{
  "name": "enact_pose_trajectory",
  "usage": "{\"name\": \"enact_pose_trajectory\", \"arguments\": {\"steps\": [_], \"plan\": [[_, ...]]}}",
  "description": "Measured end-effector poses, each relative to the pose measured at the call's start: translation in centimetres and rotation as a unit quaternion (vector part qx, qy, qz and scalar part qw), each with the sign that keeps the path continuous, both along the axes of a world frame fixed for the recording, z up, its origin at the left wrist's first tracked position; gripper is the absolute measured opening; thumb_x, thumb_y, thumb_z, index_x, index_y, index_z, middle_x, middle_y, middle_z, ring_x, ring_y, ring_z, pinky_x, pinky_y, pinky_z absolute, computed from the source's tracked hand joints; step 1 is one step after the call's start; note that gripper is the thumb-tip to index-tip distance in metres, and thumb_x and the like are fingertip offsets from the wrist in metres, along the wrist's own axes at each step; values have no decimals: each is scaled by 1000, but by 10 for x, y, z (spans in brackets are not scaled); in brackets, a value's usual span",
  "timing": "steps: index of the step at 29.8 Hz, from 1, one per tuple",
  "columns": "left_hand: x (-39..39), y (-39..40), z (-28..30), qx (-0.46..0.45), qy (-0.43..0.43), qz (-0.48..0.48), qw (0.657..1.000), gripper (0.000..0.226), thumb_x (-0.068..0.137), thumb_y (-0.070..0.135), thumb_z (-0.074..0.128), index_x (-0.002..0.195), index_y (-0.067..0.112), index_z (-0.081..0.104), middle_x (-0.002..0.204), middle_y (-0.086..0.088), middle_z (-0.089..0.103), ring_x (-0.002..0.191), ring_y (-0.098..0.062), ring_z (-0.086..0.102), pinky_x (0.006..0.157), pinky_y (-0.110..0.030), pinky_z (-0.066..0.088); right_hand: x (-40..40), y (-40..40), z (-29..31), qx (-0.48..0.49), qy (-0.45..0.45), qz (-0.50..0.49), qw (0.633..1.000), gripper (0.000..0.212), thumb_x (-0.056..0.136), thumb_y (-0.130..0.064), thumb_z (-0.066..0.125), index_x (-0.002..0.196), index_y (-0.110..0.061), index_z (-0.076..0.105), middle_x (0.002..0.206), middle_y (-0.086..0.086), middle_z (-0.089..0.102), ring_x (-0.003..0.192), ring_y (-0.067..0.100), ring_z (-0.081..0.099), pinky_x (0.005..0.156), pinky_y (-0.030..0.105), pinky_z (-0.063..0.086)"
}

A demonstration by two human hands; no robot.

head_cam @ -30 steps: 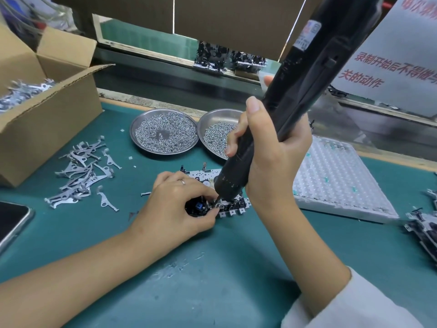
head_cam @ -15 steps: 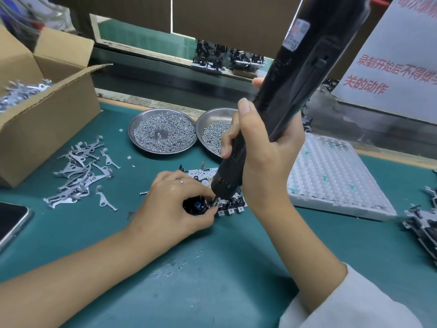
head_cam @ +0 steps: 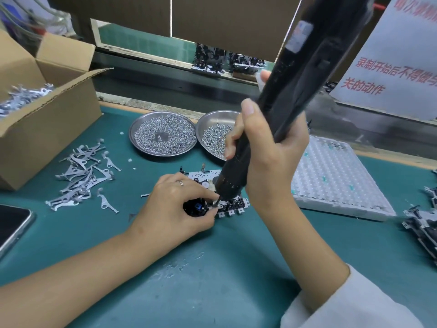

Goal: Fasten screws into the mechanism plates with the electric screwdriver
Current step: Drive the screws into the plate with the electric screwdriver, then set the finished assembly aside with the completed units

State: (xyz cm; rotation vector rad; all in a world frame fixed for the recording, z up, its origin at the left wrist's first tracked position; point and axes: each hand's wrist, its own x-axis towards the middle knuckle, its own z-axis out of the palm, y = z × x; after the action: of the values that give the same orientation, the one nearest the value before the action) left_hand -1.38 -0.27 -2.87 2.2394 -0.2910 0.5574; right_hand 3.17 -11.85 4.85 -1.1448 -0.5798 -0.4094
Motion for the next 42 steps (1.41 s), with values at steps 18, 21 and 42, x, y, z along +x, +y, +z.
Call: {"name": "enact_pose_trajectory", "arguments": {"steps": [18, 21, 42], "plan": [[3, 7, -3, 49, -13, -8, 999, 30, 65, 41, 71, 89, 23, 75, 85, 17, 64, 86, -6, 53, 90, -32, 36, 16, -12, -7, -71, 59, -19, 996, 28, 84, -20, 68, 96, -6, 47, 68, 11, 53, 50, 23, 54, 52, 32, 48], [6, 16, -2, 157, -2, 12, 988, 75, 60, 72, 59, 120, 27, 63, 113, 6, 59, 105, -17, 50, 101, -33, 30, 13, -27, -24, -146, 52, -44, 987, 40, 82, -34, 64, 112, -11, 48, 91, 24, 57, 78, 34, 60, 76, 47, 51], [3, 32, 4, 206, -77, 22, 975, 83, 59, 77, 59, 131, 37, 48, 112, 8, 46, 105, -24, 48, 92, -38, 27, 13, -56, -77, -162, 209, -133, 955, 43, 94, -6, 51, 128, -32, 40, 106, -5, 54, 86, 10, 54, 80, 41, 54]]}}
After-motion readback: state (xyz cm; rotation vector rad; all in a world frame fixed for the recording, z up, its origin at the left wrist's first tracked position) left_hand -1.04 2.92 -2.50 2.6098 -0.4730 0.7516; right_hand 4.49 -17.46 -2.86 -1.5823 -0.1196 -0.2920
